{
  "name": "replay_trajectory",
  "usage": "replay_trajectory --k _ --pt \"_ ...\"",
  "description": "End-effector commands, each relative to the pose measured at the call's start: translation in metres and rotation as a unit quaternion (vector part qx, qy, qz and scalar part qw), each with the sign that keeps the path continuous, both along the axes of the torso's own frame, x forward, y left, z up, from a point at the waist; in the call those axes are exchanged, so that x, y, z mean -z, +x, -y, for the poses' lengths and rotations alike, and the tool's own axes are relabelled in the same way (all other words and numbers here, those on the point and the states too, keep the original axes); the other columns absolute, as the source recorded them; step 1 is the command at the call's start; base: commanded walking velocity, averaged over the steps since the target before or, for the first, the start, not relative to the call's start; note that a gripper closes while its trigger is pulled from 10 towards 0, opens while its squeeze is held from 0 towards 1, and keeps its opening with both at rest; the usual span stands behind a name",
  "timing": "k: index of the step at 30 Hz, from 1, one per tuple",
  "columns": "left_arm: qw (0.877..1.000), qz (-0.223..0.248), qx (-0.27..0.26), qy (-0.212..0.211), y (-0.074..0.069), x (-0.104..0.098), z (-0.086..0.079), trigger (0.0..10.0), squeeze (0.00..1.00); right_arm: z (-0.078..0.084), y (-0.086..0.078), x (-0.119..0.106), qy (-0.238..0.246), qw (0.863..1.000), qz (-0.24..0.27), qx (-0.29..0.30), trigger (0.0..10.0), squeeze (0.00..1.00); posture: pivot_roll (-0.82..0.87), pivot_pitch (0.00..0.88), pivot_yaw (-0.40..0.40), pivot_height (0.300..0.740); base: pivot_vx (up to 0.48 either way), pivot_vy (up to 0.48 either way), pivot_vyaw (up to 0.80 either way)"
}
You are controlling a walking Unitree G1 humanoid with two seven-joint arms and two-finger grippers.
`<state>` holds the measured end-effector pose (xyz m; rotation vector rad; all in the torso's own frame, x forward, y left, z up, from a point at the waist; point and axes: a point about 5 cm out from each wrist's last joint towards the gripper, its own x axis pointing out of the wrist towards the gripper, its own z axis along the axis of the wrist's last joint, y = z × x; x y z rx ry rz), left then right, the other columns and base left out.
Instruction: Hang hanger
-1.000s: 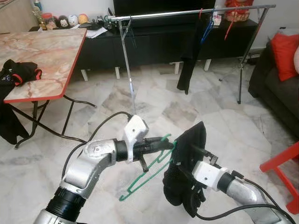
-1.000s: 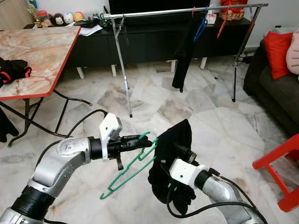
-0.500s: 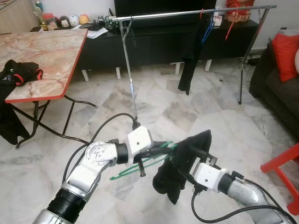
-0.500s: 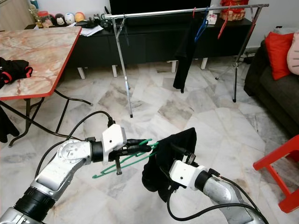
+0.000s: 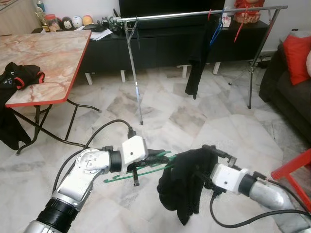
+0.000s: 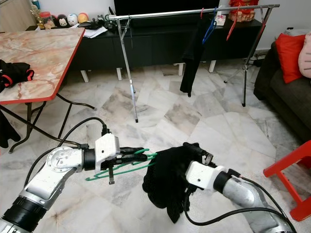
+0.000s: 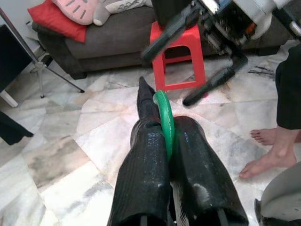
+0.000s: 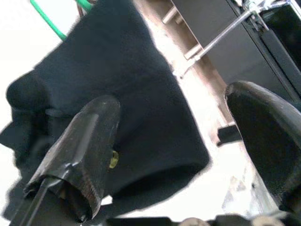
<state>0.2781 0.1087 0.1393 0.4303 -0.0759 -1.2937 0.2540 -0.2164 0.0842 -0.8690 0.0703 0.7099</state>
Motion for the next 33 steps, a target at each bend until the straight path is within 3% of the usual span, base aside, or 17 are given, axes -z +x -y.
replay_trajectory --k 1,5,10,12,24,33 --pt "1.0 0.02 -0.009 -0.01 0.002 -0.008 -0.012 10.0 0.0 0.016 0.001 -0.01 0.003 1.0 0.01 0.03 10.0 0.0 -0.03 0.009 0.012 0.74 0.0 0.0 0.0" --pt "1.0 0.021 -0.013 -0.013 0.002 -0.01 -0.018 10.0 0.0 0.026 0.0 -0.012 0.004 0.999 0.008 0.049 10.0 0.0 -0.03 0.009 0.012 0.74 0.0 0.0 0.0" --pt "0.999 0.029 -0.01 -0.032 0.004 -0.028 -0.028 10.0 0.0 0.04 -0.008 -0.002 0.003 0.997 -0.011 0.077 10.0 0.0 -0.03 0.01 0.009 0.74 0.0 0.0 0.0" --pt "0.999 0.037 -0.001 -0.037 0.002 -0.039 -0.031 10.0 0.0 0.044 -0.011 0.001 0.025 0.995 -0.016 0.098 10.0 0.0 -0.03 0.01 0.009 0.74 0.0 0.0 0.0" --pt "0.998 0.032 0.046 -0.036 -0.008 -0.058 -0.032 10.0 0.0 0.058 -0.014 0.012 0.057 0.984 -0.007 0.167 10.0 0.0 -0.03 0.008 0.008 0.74 0.0 0.0 0.0" --pt "0.994 0.018 0.095 -0.042 -0.021 -0.076 -0.028 10.0 0.0 0.059 -0.023 0.031 0.052 0.982 -0.036 0.178 10.0 0.0 -0.02 0.006 0.008 0.74 0.0 0.0 0.0"
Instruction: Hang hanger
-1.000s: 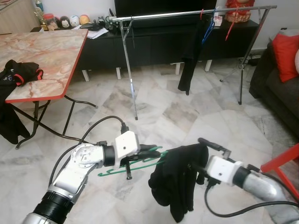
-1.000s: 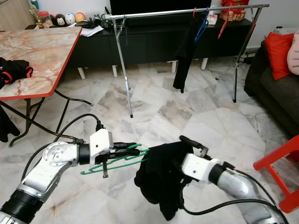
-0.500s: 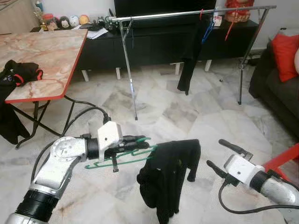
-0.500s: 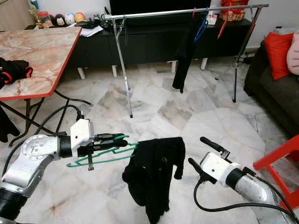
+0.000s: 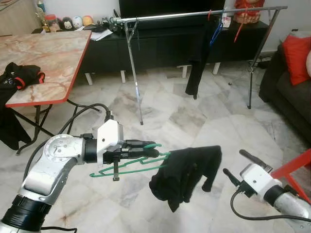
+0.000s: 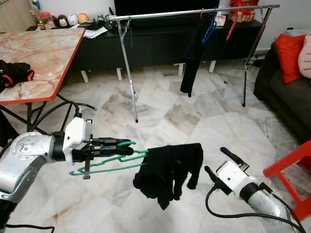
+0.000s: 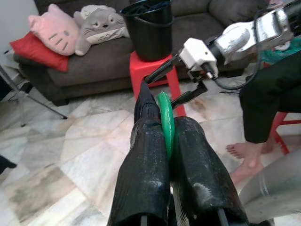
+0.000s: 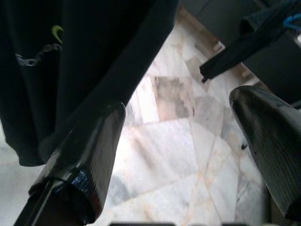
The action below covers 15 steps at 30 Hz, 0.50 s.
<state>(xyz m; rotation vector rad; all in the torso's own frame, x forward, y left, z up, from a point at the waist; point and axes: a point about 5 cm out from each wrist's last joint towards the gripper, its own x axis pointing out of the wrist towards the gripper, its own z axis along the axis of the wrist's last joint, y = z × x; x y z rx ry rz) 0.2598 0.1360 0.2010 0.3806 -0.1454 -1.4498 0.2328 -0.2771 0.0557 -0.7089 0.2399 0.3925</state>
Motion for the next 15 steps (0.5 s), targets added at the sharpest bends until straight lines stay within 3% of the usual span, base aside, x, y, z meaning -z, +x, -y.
replay_trajectory --k 1,15 --pt "1.0 0.019 0.015 -0.017 -0.003 -0.015 0.0 10.0 0.0 -0.002 -0.002 0.004 0.002 1.0 -0.008 -0.006 10.0 0.0 -0.02 0.006 0.008 0.74 0.0 0.0 0.0" --pt "0.997 0.016 0.046 -0.054 -0.011 -0.037 0.012 10.0 0.0 -0.02 -0.006 0.025 0.028 0.997 -0.055 -0.048 10.0 0.0 -0.02 0.0 0.008 0.74 0.0 0.0 0.0"
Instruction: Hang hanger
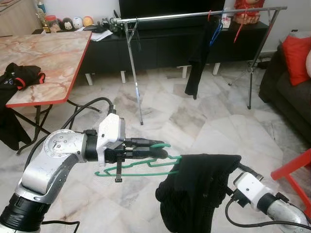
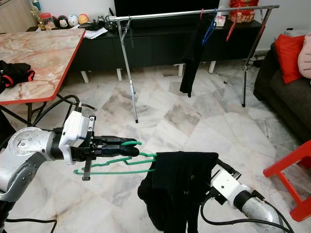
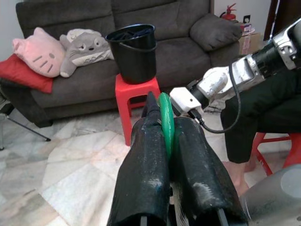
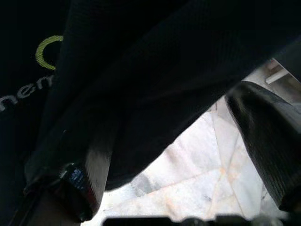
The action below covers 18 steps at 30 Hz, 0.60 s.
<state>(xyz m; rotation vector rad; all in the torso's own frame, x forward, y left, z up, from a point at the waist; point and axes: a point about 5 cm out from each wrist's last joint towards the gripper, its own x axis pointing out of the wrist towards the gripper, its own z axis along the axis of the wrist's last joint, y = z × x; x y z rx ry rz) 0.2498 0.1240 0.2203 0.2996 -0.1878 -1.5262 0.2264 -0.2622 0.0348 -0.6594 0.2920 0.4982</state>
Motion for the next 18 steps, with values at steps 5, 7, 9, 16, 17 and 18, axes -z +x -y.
replay_trajectory --k 5,7,9,16,17,18 --pt "0.999 0.032 0.002 -0.03 -0.001 -0.0225 0.0022 10.0 0.0 -0.0098 -0.0001 0.0062 0.019 1.0 -0.01 -0.017 0.0 0.0 -0.01 0.001 0.006 0.74 0.0 0.0 0.0" --pt "0.999 0.031 0.002 -0.03 -0.0012 -0.0227 0.0022 10.0 0.0 -0.0109 0.0003 0.0059 0.021 1.0 -0.008 -0.018 0.0 0.0 -0.01 0.003 0.006 0.74 0.0 0.0 0.0" --pt "0.999 0.03 -0.002 -0.03 -0.0011 -0.0221 0.0022 10.0 0.0 -0.0137 0.0019 0.0047 0.026 0.999 -0.004 -0.022 0.0 0.0 -0.01 0.004 0.006 0.74 0.0 0.0 0.0" --pt "0.999 0.028 -0.004 -0.034 -0.0005 -0.0235 0.0037 10.0 0.0 -0.0132 0.0048 0.0038 0.027 0.999 0.002 -0.018 0.0 0.0 -0.01 0.005 0.007 0.74 0.0 0.0 0.0" --pt "0.999 0.027 -0.001 -0.034 -0.0012 -0.0241 0.004 10.0 0.0 -0.0127 0.0052 0.0036 0.027 0.999 0.003 -0.017 0.0 0.0 -0.01 0.005 0.007 0.74 0.0 0.0 0.0" --pt "0.999 0.027 0.001 -0.034 -0.0017 -0.0245 0.0041 10.0 0.0 -0.0123 0.0054 0.0036 0.027 1.0 0.003 -0.016 0.0 0.0 -0.01 0.005 0.007 0.74 0.0 0.0 0.0"
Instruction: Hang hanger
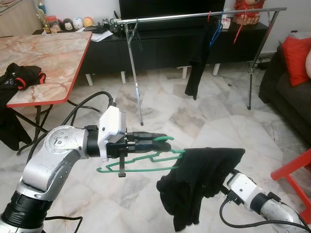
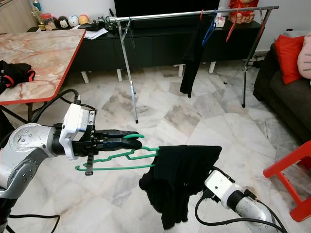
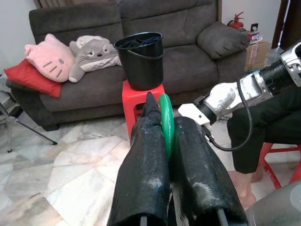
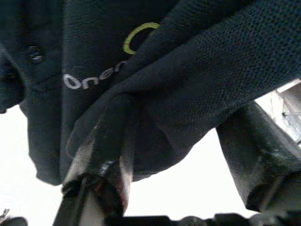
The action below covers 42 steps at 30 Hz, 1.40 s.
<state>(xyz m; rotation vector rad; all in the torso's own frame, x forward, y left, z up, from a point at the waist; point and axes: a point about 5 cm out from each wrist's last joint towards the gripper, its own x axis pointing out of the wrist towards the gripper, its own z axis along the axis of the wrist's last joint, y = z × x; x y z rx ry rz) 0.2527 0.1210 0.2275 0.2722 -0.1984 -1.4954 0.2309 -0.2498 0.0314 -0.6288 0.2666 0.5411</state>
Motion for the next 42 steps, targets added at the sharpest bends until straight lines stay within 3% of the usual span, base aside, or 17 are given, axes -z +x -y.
replay_trajectory --k 1,26,42 --pt "0.999 0.03 0.02 -0.016 -0.006 -0.017 0.001 10.0 0.0 0.0 0.001 0.0 0.007 1.0 0.002 0.005 0.0 0.0 -0.01 0.006 0.007 0.74 0.0 0.0 0.0" --pt "0.999 0.016 0.041 0.01 -0.013 -0.011 0.0 10.0 0.0 -0.007 0.005 0.0 -0.002 1.0 0.013 -0.009 0.0 0.0 -0.01 0.008 0.008 0.74 0.0 0.0 0.0" --pt "0.997 0.023 0.016 0.071 -0.007 0.009 -0.008 10.0 0.0 -0.01 0.007 -0.002 -0.007 1.0 0.016 -0.019 0.0 0.0 -0.01 0.012 0.008 0.74 0.0 0.0 0.0"
